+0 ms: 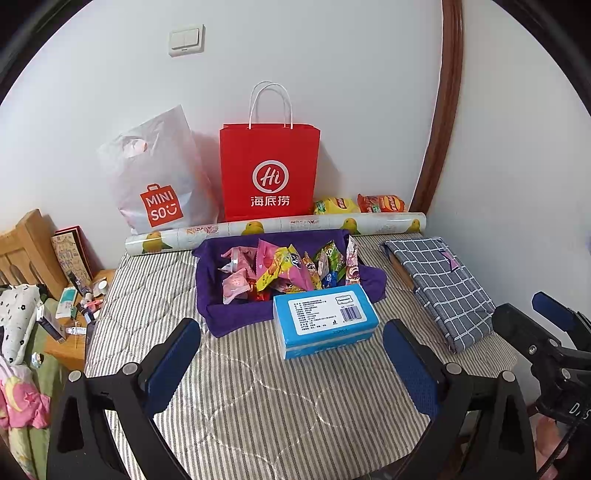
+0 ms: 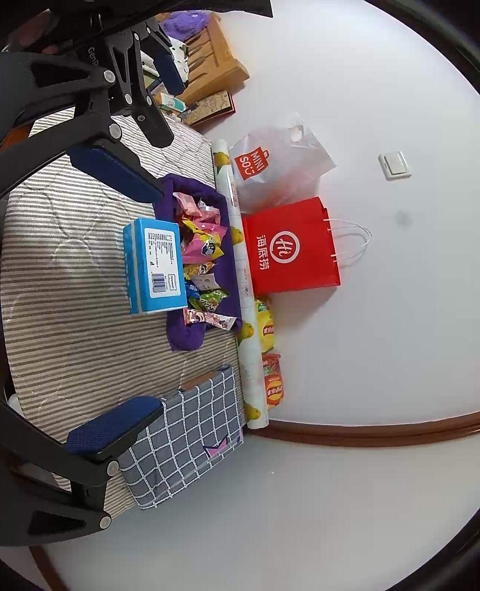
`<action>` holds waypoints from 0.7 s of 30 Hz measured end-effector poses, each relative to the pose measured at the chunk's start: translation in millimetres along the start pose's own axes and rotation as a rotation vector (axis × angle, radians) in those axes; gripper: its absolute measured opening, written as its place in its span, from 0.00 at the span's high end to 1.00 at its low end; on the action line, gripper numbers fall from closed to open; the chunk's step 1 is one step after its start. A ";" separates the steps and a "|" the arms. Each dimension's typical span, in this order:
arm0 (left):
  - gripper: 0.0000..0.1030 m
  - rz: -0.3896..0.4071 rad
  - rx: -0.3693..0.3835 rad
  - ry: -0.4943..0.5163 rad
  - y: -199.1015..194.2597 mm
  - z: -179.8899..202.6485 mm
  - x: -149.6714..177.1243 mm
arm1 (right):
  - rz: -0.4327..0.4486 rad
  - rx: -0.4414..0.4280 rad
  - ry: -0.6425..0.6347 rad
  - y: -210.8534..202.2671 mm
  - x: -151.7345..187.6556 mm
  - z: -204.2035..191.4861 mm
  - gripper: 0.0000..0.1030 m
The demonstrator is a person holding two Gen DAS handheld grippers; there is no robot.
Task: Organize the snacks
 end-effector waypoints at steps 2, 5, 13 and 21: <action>0.03 0.000 0.001 -0.001 -0.1 -0.2 0.1 | 0.001 -0.001 0.003 -1.1 -0.1 -0.2 0.00; 0.03 0.001 0.001 -0.002 -0.3 -0.3 0.3 | 0.001 -0.001 0.001 -1.0 -0.1 0.6 0.00; 0.03 0.001 0.000 -0.002 -1.0 -0.6 0.0 | 0.003 -0.003 -0.002 -3.3 -0.6 -0.6 0.00; 0.03 0.002 0.000 -0.002 -1.7 -0.7 0.4 | 0.005 -0.007 0.000 -5.0 -1.1 -1.9 0.00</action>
Point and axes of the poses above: each gripper's, at about its wrist camera, not at the fingertips, and y roughly the way its jaws point, z to its right, x to its underside, the point moved 6 cm from there along y, roughly the way its jaws point, and after that the axes turned 12 degrees about -y, right-handed, at the moved point
